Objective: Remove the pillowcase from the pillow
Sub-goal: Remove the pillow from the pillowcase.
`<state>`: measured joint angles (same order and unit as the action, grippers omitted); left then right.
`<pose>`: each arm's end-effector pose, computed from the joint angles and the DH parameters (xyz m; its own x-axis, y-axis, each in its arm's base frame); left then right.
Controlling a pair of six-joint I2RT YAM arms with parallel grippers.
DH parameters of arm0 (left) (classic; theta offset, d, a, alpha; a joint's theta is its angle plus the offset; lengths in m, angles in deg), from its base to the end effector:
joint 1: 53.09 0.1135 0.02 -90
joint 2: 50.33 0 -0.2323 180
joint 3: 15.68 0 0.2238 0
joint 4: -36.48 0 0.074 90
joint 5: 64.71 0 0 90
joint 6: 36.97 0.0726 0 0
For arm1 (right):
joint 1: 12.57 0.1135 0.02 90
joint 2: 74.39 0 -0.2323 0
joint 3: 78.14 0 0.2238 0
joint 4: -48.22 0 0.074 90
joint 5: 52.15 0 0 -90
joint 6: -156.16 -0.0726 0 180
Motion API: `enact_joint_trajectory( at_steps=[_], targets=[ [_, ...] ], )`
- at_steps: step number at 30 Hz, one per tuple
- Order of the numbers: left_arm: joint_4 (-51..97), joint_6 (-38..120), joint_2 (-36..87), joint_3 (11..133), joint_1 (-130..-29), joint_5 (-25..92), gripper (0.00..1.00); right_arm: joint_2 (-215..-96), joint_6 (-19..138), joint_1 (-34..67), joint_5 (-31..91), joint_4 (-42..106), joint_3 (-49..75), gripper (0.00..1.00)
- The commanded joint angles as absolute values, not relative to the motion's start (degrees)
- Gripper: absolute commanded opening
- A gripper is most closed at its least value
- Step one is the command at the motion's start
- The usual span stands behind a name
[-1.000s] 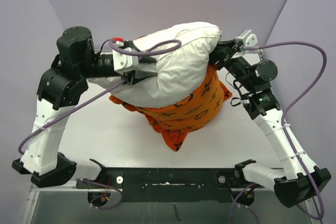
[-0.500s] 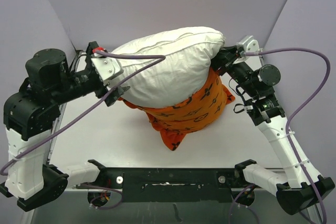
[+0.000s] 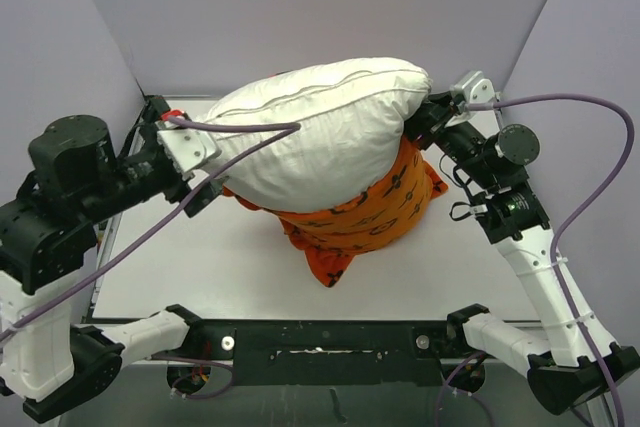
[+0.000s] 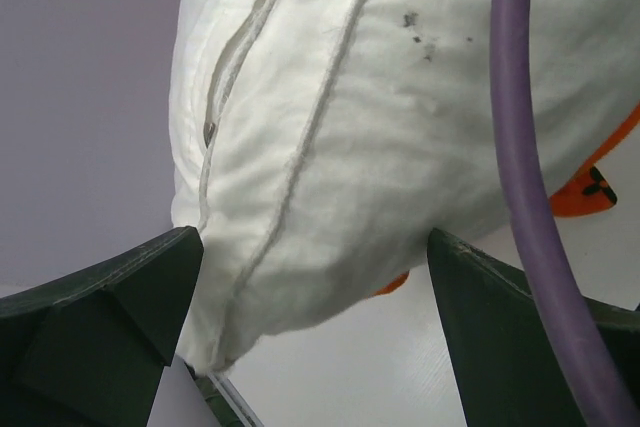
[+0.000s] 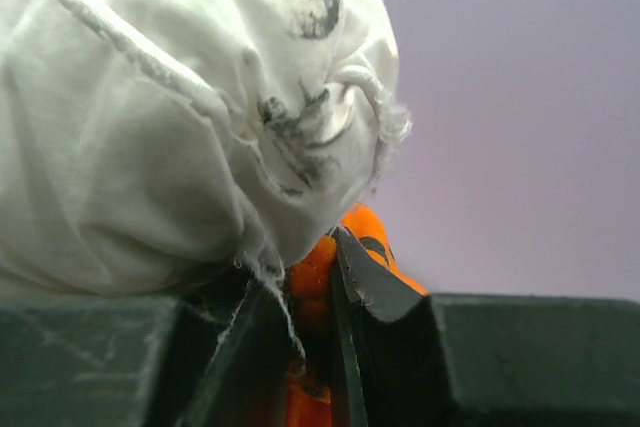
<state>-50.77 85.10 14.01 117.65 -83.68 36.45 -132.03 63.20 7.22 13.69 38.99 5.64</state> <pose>0.1113 -0.0821 0.4863 0.1205 0.5339 -0.8369 0.7004 0.5518 0.4528 0.2071 0.1061 0.4491 0.2383 0.1358 -0.9616 -0.6906 0.7199 -0.0695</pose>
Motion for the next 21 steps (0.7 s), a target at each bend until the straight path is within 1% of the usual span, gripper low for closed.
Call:
enact_joint_trajectory(
  at_steps=[1, 4, 6, 7, 8, 10, 11, 13, 15, 16, 17, 18, 20, 21],
  targets=[
    [-42.6, 84.8, 18.5, 115.2, -80.2, 37.9, 0.98, -131.0, 65.4, 6.7, 10.9, 31.2, 7.7, 0.00],
    [-45.1, 83.9, 23.1, 118.7, -70.4, 52.2, 0.98, -130.7, 65.6, 6.6, 9.3, 30.0, 8.3, 0.00],
    [-51.3, 84.8, 27.6, 123.4, -63.4, 64.2, 0.98, -130.3, 65.6, 6.7, 8.2, 29.6, 8.7, 0.00],
    [-55.5, 86.4, 30.1, 126.3, -60.6, 70.0, 0.96, -130.3, 65.5, 6.7, 7.7, 29.3, 8.9, 0.00],
    [-61.2, 89.2, 33.1, 129.7, -58.7, 75.6, 0.90, -130.2, 65.5, 6.6, 7.5, 29.0, 9.1, 0.00],
    [-75.2, 95.8, 39.0, 140.2, -58.2, 84.2, 0.78, -130.2, 65.6, 6.6, 7.2, 28.2, 9.7, 0.00],
    [-77.7, 95.2, 40.8, 141.8, -58.5, 86.2, 0.72, -130.3, 65.7, 6.5, 7.0, 28.0, 10.0, 0.00],
    [-77.9, 95.5, 40.2, 139.9, -59.3, 89.3, 0.70, -130.2, 65.5, 6.6, 6.4, 27.8, 10.4, 0.00],
    [-77.7, 96.8, 38.4, 136.7, -63.6, 88.3, 0.69, -130.2, 65.2, 6.6, 5.9, 27.9, 10.6, 0.00],
    [-77.5, 96.9, 38.0, 135.5, -66.3, 86.7, 0.65, -130.2, 65.2, 6.6, 5.8, 27.9, 10.7, 0.00],
    [-77.6, 96.9, 38.0, 134.7, -68.8, 85.4, 0.58, -130.2, 65.2, 6.6, 5.8, 27.8, 10.7, 0.00],
    [-77.7, 98.2, 38.2, 134.3, -70.3, 84.6, 0.46, -130.1, 65.0, 6.6, 5.8, 27.9, 10.6, 0.00],
    [-77.8, 98.4, 38.8, 134.4, -70.9, 83.6, 0.10, -129.7, 64.8, 6.5, 5.9, 28.0, 10.4, 0.00],
    [-77.8, 98.5, 39.1, 134.8, -71.0, 82.7, 0.00, -129.5, 64.6, 6.5, 6.0, 28.0, 10.3, 0.00]
  ],
)
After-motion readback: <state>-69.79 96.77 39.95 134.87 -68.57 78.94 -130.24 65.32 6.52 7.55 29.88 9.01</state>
